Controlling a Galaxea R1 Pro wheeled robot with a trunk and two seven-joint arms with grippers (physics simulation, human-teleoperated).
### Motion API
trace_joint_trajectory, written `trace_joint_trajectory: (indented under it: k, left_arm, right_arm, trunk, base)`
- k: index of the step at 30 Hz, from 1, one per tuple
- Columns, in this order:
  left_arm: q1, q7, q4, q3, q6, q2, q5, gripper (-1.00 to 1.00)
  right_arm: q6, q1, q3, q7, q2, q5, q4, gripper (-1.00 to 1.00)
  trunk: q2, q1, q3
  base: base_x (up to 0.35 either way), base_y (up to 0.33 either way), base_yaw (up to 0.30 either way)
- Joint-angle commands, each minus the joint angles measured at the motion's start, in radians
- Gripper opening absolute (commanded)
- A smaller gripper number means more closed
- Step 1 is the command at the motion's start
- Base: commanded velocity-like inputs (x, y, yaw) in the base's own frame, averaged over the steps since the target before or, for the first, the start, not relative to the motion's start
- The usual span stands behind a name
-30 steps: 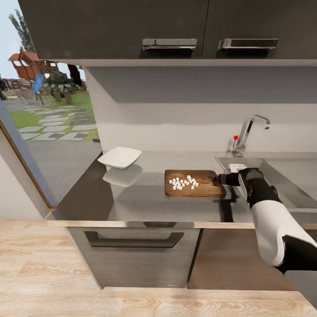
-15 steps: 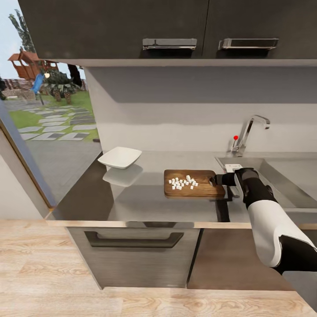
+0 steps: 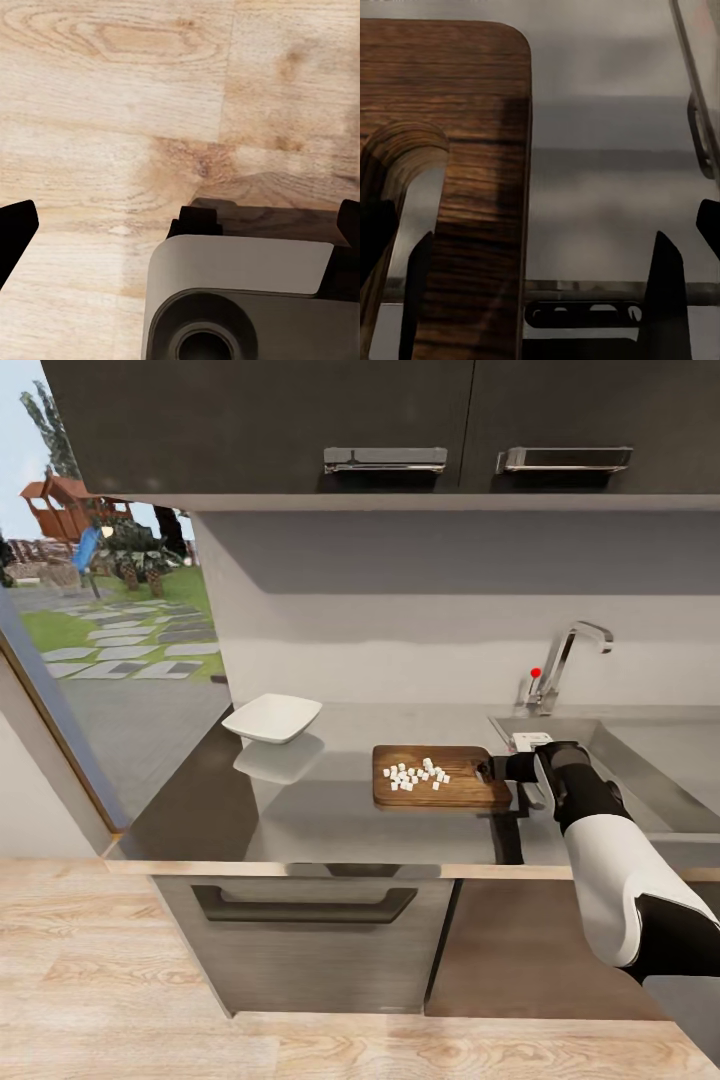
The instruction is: In the kitchen, take the Vidalia onion out of the sink, dice it on the chopping board with the paring knife, put the diced onion into the bowl on the countertop, then place both the paring knife and the chopping board into the sink.
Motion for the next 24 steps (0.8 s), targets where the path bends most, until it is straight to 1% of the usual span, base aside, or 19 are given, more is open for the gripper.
trace_joint_trajectory:
  k: [1,4,5,24]
  left_arm:
    - [-0.002,-0.001,0.004,-0.001,-0.007,0.000,0.007,1.00]
    - [-0.002,-0.001,0.004,-0.001,-0.007,0.000,0.007,1.00]
    - [-0.002,-0.001,0.004,-0.001,-0.007,0.000,0.007,1.00]
    - [-0.002,0.001,0.003,-0.001,-0.007,0.000,0.007,1.00]
  right_arm:
    - [0.003,-0.001,-0.004,0.009,0.000,0.010,-0.001,1.00]
    - [0.003,-0.001,-0.004,0.009,0.000,0.010,-0.001,1.00]
    - [0.002,-0.001,-0.004,0.009,0.000,0.010,-0.001,-1.00]
    - [0.003,-0.001,-0.004,0.009,0.000,0.010,-0.001,-1.00]
  trunk:
    - [-0.001,0.000,-0.001]
    - [-0.001,0.000,-0.001]
    - [-0.001,0.000,-0.001]
    - [-0.001,0.000,-0.001]
  base:
    - [0.000,0.000,0.000]
    - [0.000,0.000,0.000]
    - [0.000,0.000,0.000]
    - [0.000,0.000,0.000]
